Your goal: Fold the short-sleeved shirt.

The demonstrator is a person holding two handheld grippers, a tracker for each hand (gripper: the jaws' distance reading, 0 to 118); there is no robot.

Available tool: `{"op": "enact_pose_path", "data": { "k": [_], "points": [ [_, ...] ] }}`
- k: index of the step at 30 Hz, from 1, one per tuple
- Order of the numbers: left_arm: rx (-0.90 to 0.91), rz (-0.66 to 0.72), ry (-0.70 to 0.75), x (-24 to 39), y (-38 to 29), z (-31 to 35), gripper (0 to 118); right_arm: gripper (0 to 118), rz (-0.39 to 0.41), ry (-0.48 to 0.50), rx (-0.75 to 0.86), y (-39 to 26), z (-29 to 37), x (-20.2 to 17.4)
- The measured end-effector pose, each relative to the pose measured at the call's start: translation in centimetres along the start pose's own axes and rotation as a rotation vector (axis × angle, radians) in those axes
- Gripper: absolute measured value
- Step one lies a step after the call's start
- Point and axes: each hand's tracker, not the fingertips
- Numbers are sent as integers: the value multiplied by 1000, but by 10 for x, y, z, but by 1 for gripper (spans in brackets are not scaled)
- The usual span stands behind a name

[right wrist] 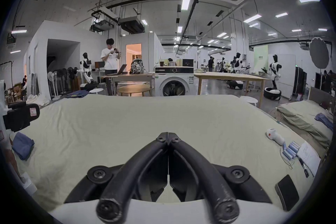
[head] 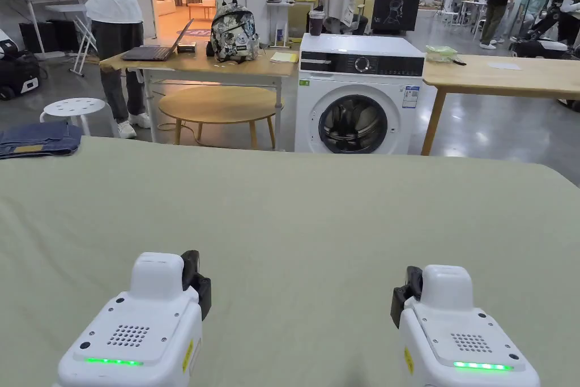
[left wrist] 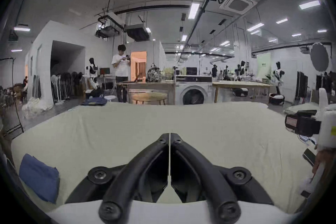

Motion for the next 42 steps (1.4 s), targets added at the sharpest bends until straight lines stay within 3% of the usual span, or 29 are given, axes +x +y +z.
{"op": "enact_pose_path", "data": {
  "k": [26,30,32,34,39,42],
  "points": [
    [30,10,66,-12,4,7,0,0,2,9,61,-3,14,-8],
    [23,20,77,-15,4,6,14,15,9,-2,57,-3,13,-9],
    [17,28,76,-16,6,6,40,55,10,-9,56,-2,12,-9],
    [21,42,68,-19,7,7,79,84,4,-21,66,-2,13,-8],
    [31,39,55,-21,10,7,92,92,6,-38,68,-2,13,-11],
    [34,31,55,-21,11,9,93,94,-12,-30,64,-1,12,-11]
  ]
}}
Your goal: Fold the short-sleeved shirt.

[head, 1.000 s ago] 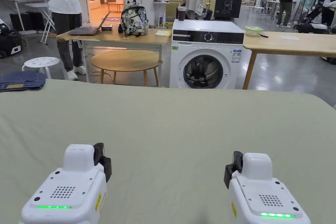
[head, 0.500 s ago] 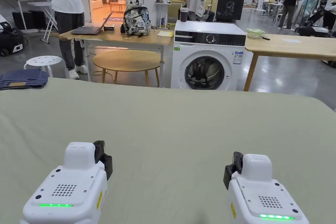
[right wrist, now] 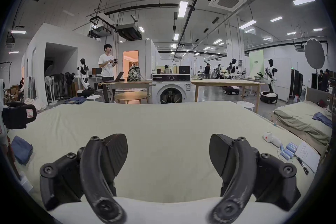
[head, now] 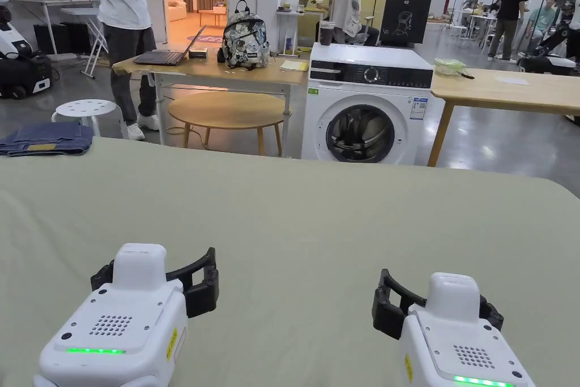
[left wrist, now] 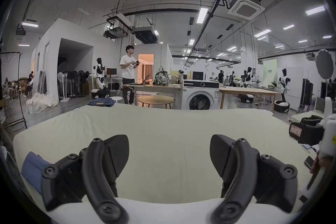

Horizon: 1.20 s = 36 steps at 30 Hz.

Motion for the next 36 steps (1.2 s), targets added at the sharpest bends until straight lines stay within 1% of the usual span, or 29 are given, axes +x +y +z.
{"op": "enact_pose_path", "data": {
  "k": [5,9,12,14,17,25,27,31,36],
  "points": [
    [-22,2,1,-2,1,-2,93,94,-5,41,-12,5,-3,-1],
    [-29,31,-5,-6,1,-1,93,94,-41,96,-24,10,-5,-1],
    [-38,37,-4,-8,1,-2,93,94,-37,64,-28,13,-6,-6],
    [-41,42,-14,-9,0,-2,93,94,-44,60,-29,14,-7,-6],
    [-51,46,-5,-7,0,-4,93,94,-80,75,-53,18,-9,-3],
    [-41,42,-30,-5,-1,-5,93,94,-137,47,-100,31,-10,0],
    [-36,63,-41,-5,0,-4,93,94,-152,19,-111,33,-10,-2],
    [-30,67,-43,-5,0,-6,93,94,-135,-26,-132,35,-11,-6],
    [-26,32,-33,-2,-1,-8,93,94,-144,-13,-156,34,-18,-6]
  ]
}}
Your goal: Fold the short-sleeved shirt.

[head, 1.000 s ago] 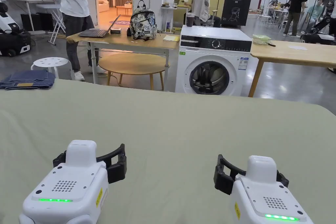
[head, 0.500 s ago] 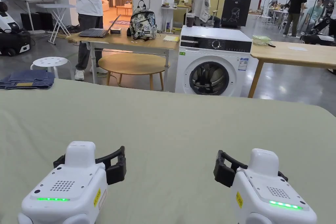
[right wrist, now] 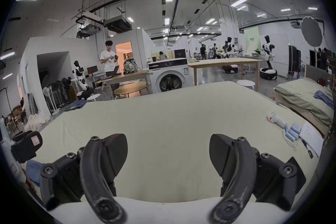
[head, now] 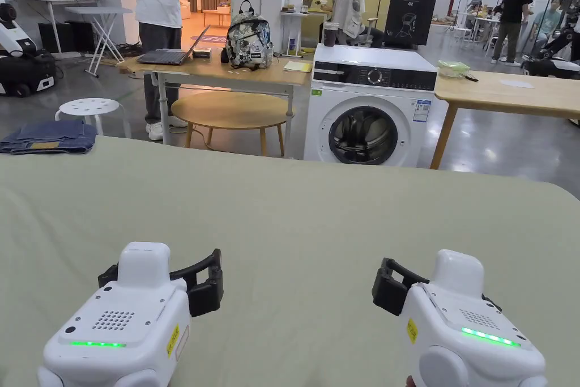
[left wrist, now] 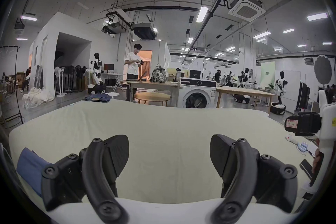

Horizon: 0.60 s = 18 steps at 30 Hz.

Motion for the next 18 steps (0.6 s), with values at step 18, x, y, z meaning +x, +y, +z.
{"op": "enact_pose_path", "data": {
  "k": [18],
  "points": [
    [-90,-72,42,-2,-1,-10,93,94,65,-4,-94,2,-15,-4]
  ]
}}
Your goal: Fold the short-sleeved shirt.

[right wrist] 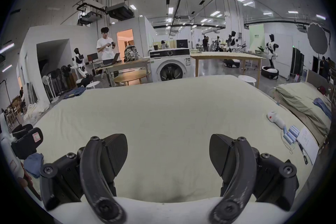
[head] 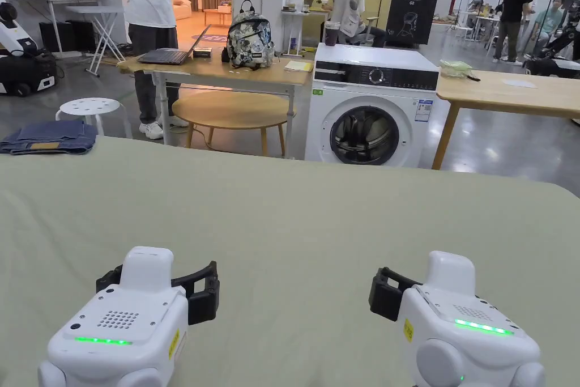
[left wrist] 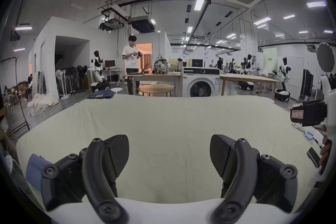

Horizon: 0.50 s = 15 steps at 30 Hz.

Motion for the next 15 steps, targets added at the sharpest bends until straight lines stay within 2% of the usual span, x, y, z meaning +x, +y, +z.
{"op": "enact_pose_path", "data": {
  "k": [5,15],
  "points": [
    [84,4,-19,-2,-5,6,93,94,15,-4,12,-1,4,-1],
    [36,26,-24,-4,-7,-2,93,94,57,-70,47,-7,3,-2]
  ]
}}
